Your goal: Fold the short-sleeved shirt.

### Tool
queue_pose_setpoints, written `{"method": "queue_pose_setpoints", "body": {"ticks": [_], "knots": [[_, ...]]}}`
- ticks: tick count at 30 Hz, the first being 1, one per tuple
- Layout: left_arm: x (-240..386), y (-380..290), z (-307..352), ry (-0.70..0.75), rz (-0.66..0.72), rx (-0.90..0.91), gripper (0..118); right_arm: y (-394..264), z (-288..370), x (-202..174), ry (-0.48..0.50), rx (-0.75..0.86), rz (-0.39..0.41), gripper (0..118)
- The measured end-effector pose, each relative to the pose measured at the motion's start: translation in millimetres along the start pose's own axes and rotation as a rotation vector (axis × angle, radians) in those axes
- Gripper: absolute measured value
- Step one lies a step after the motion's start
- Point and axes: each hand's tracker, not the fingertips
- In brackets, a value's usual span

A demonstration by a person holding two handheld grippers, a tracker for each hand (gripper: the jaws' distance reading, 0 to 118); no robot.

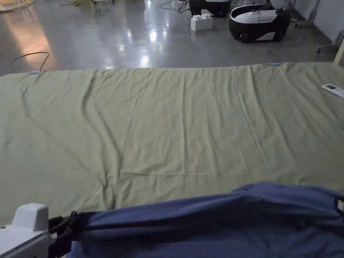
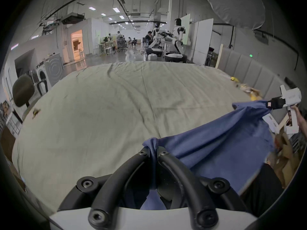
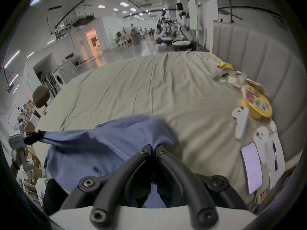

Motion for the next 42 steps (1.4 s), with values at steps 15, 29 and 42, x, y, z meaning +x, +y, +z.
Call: {"method": "queue_pose_setpoints", "body": {"ticks": [15, 29, 42], "knots": [[-2.2, -98.8, 27.1, 0.112, 0.111, -0.036, 94, -167.4, 41.5, 1.9, -0.141, -0.076, -0.115, 82], [88.9, -32.9, 187.7, 0.217, -0.088, 0.499, 92, -108.2, 156.6, -75.6, 0.045, 0.485, -0.138, 74], [152.0, -26.4, 200.2, 0.100, -0.102, 0.498, 0, -114.9, 163.2, -134.9, 0.089, 0.504, 0.067, 0]]}}
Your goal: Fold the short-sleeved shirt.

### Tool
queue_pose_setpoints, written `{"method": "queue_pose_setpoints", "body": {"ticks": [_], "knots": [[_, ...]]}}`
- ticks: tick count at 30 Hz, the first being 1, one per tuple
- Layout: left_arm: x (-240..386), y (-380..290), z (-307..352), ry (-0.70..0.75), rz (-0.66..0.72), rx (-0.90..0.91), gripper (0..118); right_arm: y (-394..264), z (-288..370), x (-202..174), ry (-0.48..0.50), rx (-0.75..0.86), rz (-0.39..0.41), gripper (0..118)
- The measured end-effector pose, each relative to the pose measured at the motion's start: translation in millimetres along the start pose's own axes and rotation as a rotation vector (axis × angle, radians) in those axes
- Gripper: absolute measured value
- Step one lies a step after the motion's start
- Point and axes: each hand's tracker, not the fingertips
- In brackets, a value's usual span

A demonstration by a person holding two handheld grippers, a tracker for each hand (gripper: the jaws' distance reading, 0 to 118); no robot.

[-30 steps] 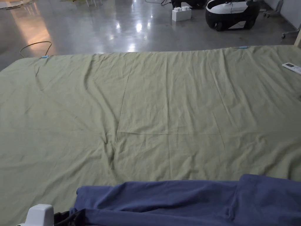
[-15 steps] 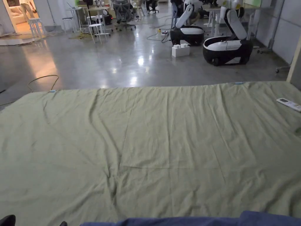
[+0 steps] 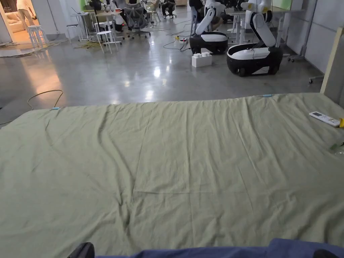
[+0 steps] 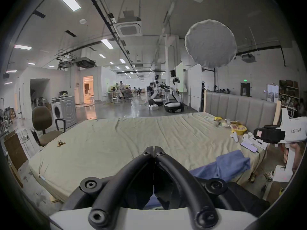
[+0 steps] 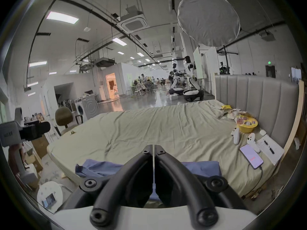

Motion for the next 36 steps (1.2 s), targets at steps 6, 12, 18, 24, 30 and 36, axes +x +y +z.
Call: {"method": "queue_pose_setpoints", "body": {"ticks": [6, 12, 18, 24, 30, 36], "knots": [[-8.1, -3.8, -2.0, -0.035, 0.039, -0.034, 0, -3.7, 1.0, 5.4, -0.023, -0.010, -0.014, 0], [-43.6, -14.2, -18.6, -0.085, 0.182, -0.117, 17, -10.0, -0.7, 13.1, -0.020, -0.047, -0.057, 0], [-119.7, -89.0, -90.0, -0.077, 0.406, -0.410, 105, -29.2, -4.0, 19.6, -0.003, -0.146, -0.110, 0], [-169.0, -167.2, -150.7, -0.118, 0.709, -0.530, 105, -39.7, -1.4, 21.5, -0.035, -0.199, -0.139, 0], [-168.7, -184.8, -180.6, -0.254, 0.928, -0.484, 90, -39.1, -4.2, 26.0, -0.055, -0.220, -0.208, 0], [-148.0, -194.4, -215.0, -0.234, 0.923, -0.598, 7, -41.9, -6.8, 33.0, -0.065, -0.228, -0.261, 0]]}}
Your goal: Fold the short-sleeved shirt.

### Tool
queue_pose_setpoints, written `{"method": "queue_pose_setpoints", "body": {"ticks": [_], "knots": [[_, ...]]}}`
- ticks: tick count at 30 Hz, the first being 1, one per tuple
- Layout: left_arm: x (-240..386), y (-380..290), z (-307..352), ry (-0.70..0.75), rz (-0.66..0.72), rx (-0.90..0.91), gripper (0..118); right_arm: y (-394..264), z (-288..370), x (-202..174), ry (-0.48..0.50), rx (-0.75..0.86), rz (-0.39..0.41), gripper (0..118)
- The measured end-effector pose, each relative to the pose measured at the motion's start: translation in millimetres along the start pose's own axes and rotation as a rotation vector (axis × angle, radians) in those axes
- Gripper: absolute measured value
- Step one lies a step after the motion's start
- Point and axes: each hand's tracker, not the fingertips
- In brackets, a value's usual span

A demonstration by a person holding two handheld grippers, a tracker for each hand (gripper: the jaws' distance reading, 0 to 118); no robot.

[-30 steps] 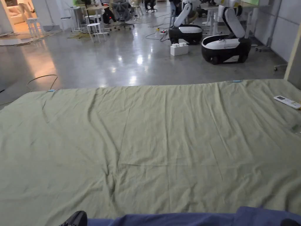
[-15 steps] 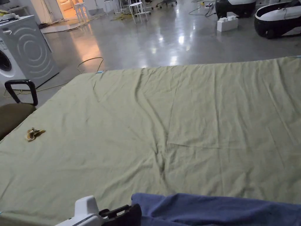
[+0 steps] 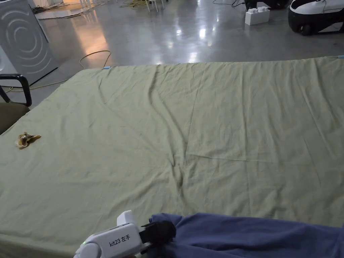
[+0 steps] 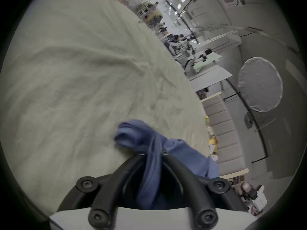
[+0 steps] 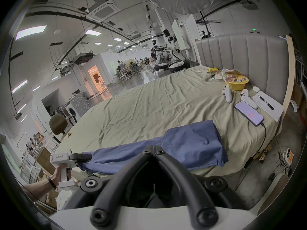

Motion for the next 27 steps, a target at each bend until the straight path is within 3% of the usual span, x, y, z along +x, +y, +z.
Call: {"method": "queue_pose_setpoints", "body": {"ticks": [3, 8, 13, 16, 20, 23, 27], "knots": [[5.8, 1.3, 11.1, -0.028, -0.031, 0.053, 7, -0.4, 1.2, 0.3, -0.003, 0.001, -0.005, 0], [-10.1, 31.0, 46.4, -0.005, 0.089, 0.192, 7, -2.8, -0.3, 7.3, -0.009, -0.012, -0.032, 0], [18.5, 53.7, 101.5, 0.175, 0.048, 0.333, 7, -6.8, 4.0, 16.6, -0.006, 0.009, -0.068, 0], [30.5, 62.4, 119.4, 0.228, -0.051, 0.349, 7, -12.1, 1.9, 21.4, -0.011, 0.005, -0.094, 0], [80.3, 29.0, 93.3, 0.181, -0.250, 0.270, 7, -19.7, -1.8, 25.2, -0.009, -0.010, -0.148, 0], [115.9, 1.6, 48.7, 0.104, -0.272, 0.201, 7, -19.5, -0.5, 24.4, 0.006, -0.009, -0.214, 0], [158.0, -51.6, -30.6, 0.095, -0.413, 0.025, 7, -14.0, 13.5, 26.2, -0.003, 0.027, -0.220, 0]]}}
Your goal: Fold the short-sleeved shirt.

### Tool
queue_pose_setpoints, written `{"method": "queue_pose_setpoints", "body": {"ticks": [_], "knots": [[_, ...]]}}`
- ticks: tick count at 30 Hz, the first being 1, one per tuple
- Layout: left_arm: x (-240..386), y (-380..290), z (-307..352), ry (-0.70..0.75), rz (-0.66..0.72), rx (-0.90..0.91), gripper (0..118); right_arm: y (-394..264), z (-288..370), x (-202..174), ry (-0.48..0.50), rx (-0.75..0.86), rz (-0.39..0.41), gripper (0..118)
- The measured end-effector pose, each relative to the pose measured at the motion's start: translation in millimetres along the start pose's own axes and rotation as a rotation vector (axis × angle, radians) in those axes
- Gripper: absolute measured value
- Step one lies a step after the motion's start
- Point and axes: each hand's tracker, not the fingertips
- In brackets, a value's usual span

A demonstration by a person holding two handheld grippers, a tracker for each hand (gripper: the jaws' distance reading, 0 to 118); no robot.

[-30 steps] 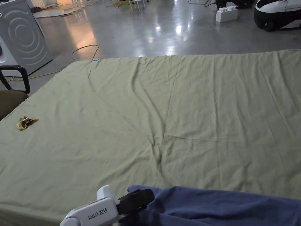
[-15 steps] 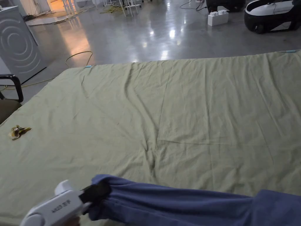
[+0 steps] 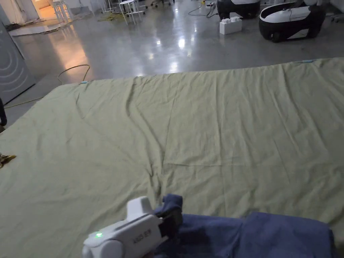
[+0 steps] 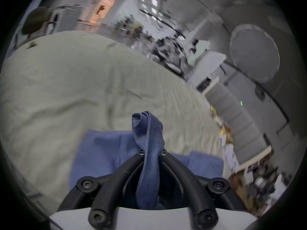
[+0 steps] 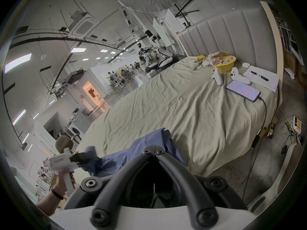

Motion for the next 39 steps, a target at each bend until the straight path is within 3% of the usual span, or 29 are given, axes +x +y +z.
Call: {"method": "queue_pose_setpoints", "body": {"ticks": [3, 5, 7, 8, 10, 12, 13, 14, 15, 16, 18, 21, 24, 29, 30, 31, 34, 35, 39], "knots": [[22.2, -18.3, -36.1, 0.002, 0.022, -0.056, 9, 2.9, 10.6, 4.2, -0.030, 0.017, 0.041, 0], [24.8, -21.2, -51.7, 0.018, 0.085, -0.081, 35, 2.7, 13.4, 10.2, -0.056, 0.015, 0.040, 0], [26.2, -19.7, -54.6, -0.019, 0.057, -0.105, 71, 1.2, 15.2, 17.6, -0.071, 0.009, 0.019, 0], [26.2, -17.1, -46.9, -0.036, 0.043, -0.098, 79, -0.2, 16.6, 20.2, -0.076, 0.013, 0.007, 0], [20.9, -8.1, -29.9, -0.044, 0.033, -0.008, 82, -2.1, 17.9, 23.3, -0.074, 0.013, -0.007, 0], [6.3, 5.0, -9.9, -0.052, 0.127, 0.073, 80, -4.5, 16.1, 25.1, -0.071, 0.010, -0.005, 0], [-2.8, 9.8, -3.4, -0.061, 0.204, 0.095, 69, -5.1, 14.5, 25.3, -0.074, 0.007, -0.002, 0], [-12.7, 12.8, 1.3, -0.084, 0.294, 0.113, 44, -5.6, 12.8, 25.3, -0.076, 0.003, -0.002, 0], [-20.4, 13.7, 2.6, -0.101, 0.350, 0.113, 8, -6.1, 11.8, 26.3, -0.075, 0.000, -0.002, 0], [-22.1, 12.5, -2.5, -0.099, 0.370, 0.084, 3, -6.2, 11.4, 25.7, -0.071, -0.001, -0.004, 0], [-19.1, 1.4, -18.2, 0.008, 0.335, -0.017, 3, -5.8, 10.7, 23.1, -0.058, -0.004, 0.000, 0], [-12.9, -26.3, -49.1, -0.124, 0.346, -0.136, 3, -3.3, 12.8, 16.0, -0.058, 0.001, 0.049, 0], [8.6, -52.9, -80.5, -0.126, 0.334, -0.270, 3, 0.9, 17.5, 10.8, -0.074, 0.011, 0.110, 0], [14.1, -39.4, -73.8, -0.133, 0.235, -0.267, 3, 5.0, 21.4, 8.1, -0.073, 0.017, 0.139, 0], [7.5, -31.5, -63.0, -0.141, 0.236, -0.262, 5, 5.2, 20.2, 9.2, -0.072, 0.014, 0.138, 0], [-1.2, -23.8, -50.8, -0.166, 0.247, -0.207, 20, 5.3, 18.8, 10.2, -0.071, 0.010, 0.135, 0], [-33.5, 0.0, -0.6, -0.170, 0.320, -0.067, 86, 2.0, 13.2, 12.6, -0.067, -0.002, 0.122, 0], [-51.1, 6.1, 11.0, -0.165, 0.346, -0.026, 95, -2.8, 9.4, 21.3, -0.059, -0.005, 0.117, 0], [-132.9, 18.3, 23.6, -0.070, 0.491, -0.015, 96, -8.0, 1.3, 19.2, -0.033, -0.030, 0.106, 0]]}}
